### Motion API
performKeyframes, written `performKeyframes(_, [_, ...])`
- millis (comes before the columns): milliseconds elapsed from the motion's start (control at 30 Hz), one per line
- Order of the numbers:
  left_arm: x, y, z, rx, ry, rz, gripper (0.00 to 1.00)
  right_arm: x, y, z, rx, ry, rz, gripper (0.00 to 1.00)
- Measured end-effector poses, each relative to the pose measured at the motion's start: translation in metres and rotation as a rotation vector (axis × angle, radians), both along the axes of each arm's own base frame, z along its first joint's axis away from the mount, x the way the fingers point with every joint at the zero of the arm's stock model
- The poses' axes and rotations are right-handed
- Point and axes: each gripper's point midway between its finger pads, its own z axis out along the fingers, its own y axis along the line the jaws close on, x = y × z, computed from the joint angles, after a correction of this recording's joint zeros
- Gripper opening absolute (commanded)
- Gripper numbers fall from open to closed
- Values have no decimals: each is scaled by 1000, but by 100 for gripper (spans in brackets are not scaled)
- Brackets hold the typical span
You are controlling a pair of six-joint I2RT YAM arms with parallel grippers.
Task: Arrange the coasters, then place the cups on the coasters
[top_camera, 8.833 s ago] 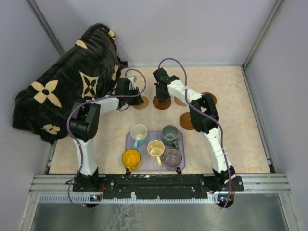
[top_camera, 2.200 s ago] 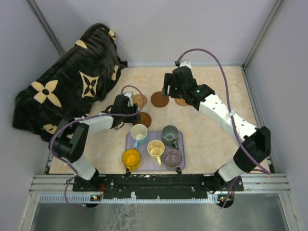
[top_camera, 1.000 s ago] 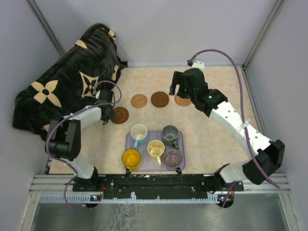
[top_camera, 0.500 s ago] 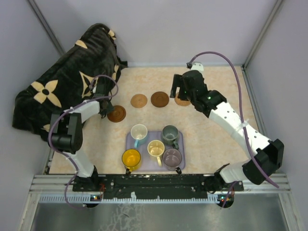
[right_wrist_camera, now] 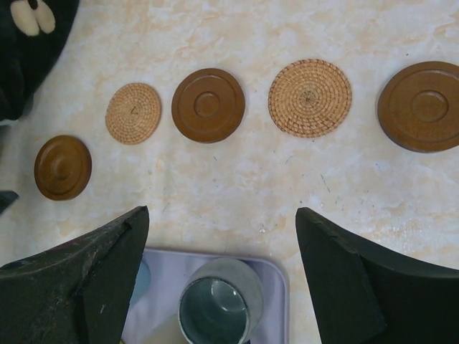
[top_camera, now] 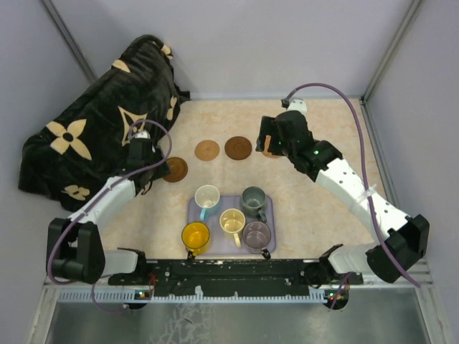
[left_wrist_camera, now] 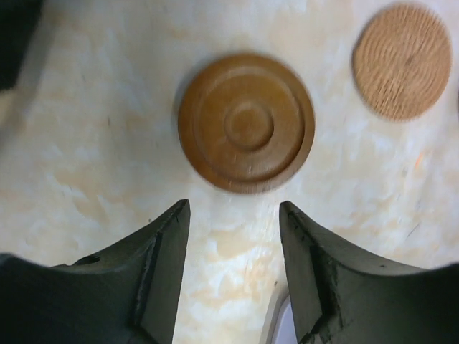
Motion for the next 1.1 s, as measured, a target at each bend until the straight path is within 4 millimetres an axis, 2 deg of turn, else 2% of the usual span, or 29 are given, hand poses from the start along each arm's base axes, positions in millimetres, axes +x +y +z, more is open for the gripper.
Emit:
performKeyframes(100, [-24,-9,-20,-7,52,-48,66,-2,-3,7,8,-18,-7,92])
performKeyframes(200, [-43,-20,-37,-1,108,-95,67,-3,-7,12,4,-33,-23,94])
performKeyframes(400, [-52,-44,-47,19,136,-168,65,-6,-16,5,-15,-26,-46,95])
performKeyframes(600, [-56,-39,-76,70,222,-137,63,-10,-26,3,-41,-23,-76,97])
performKeyframes(700, [-55,-32,-89,109,258,-109,64,-12,-30,8,-42,-35,-88,97])
performKeyframes(833, [-40,-30,-89,139,254,-84,64,-15,-36,14,-41,-52,-104,98])
performKeyframes(1100, [-12,-28,-89,198,245,-52,65,-15,-41,13,-53,-54,-122,98])
